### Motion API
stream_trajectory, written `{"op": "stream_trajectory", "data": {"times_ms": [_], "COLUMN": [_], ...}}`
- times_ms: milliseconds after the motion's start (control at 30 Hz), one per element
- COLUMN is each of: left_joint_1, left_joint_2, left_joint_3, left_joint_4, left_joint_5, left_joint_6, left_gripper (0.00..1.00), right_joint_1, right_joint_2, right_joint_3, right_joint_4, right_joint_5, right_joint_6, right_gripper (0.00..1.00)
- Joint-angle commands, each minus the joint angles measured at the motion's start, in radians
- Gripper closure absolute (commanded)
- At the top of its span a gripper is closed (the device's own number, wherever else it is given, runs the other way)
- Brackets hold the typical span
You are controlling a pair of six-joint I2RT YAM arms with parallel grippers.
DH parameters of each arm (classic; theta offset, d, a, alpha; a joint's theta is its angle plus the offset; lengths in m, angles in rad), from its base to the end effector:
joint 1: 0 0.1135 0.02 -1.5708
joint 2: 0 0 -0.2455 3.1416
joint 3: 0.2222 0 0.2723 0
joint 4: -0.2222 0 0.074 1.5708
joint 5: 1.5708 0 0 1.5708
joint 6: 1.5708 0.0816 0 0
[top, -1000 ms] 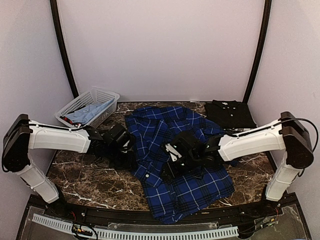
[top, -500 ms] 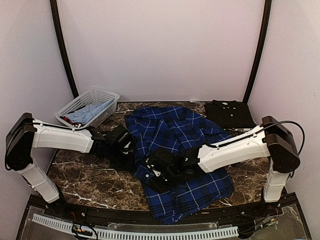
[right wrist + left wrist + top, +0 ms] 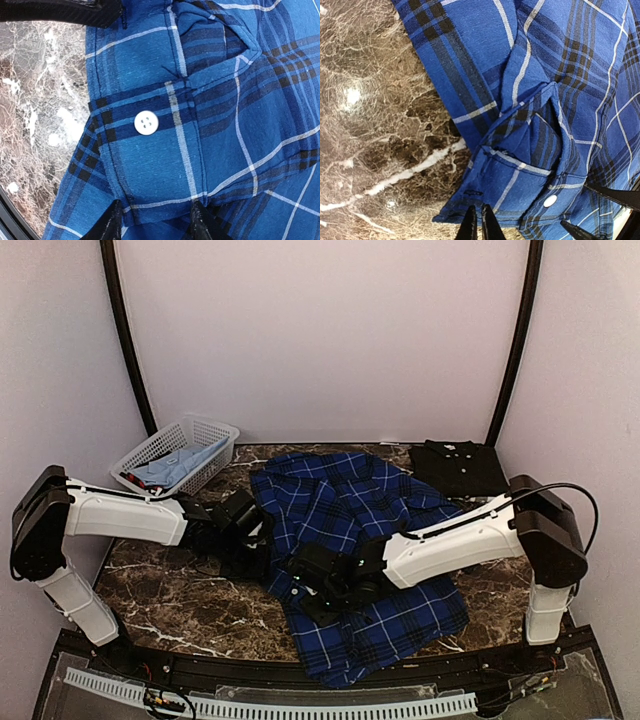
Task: Fold and stack the long sleeve shirts
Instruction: Adjust the sleeve of the 1/3-folded shirt.
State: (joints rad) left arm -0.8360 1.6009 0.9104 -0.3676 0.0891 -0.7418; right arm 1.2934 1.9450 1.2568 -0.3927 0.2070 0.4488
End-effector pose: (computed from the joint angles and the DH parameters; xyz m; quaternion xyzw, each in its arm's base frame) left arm 0.2269 -0.2620 0.1007 0.0568 0.9648 -0.2101 0.1479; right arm 0.1326 0.4045 0.0839 -0.3726 0.8905 0.1200 0.2320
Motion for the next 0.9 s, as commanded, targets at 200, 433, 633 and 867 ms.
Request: {"op": "stream_trajectory", "data": {"times_ms": [200,433,633,867], "left_joint_1": [0.0,0.0,-0.001,-0.002], "left_joint_2": [-0.003,-0.003,-0.008,-0.019], "left_joint_3": [0.021,0.024,0.04,0.054], "left_joint_4": [-0.015,-0.018,-0.033,-0.053], "left_joint_5": [0.015,0.029,0.041,0.055], "left_joint_6": [0.015,0.019,0.032,0.046], "left_gripper": [0.96,0.97,0.99,1.0], "right_joint_1": [0.023,0.023,0.023,0.022], "right_joint_2": [0.057,0.063,0.039,0.036], "right_joint_3": [0.057,0.073,0.089,0.101], "right_joint_4": [-0.024,-0.049,-0.058,-0.058], "right_joint_5": [0.028,0.058,0.077,0.065], "right_joint_6": [0.007,0.022,0.032,0.039], "right_gripper": [0.55,0.64,0.78,1.0]}}
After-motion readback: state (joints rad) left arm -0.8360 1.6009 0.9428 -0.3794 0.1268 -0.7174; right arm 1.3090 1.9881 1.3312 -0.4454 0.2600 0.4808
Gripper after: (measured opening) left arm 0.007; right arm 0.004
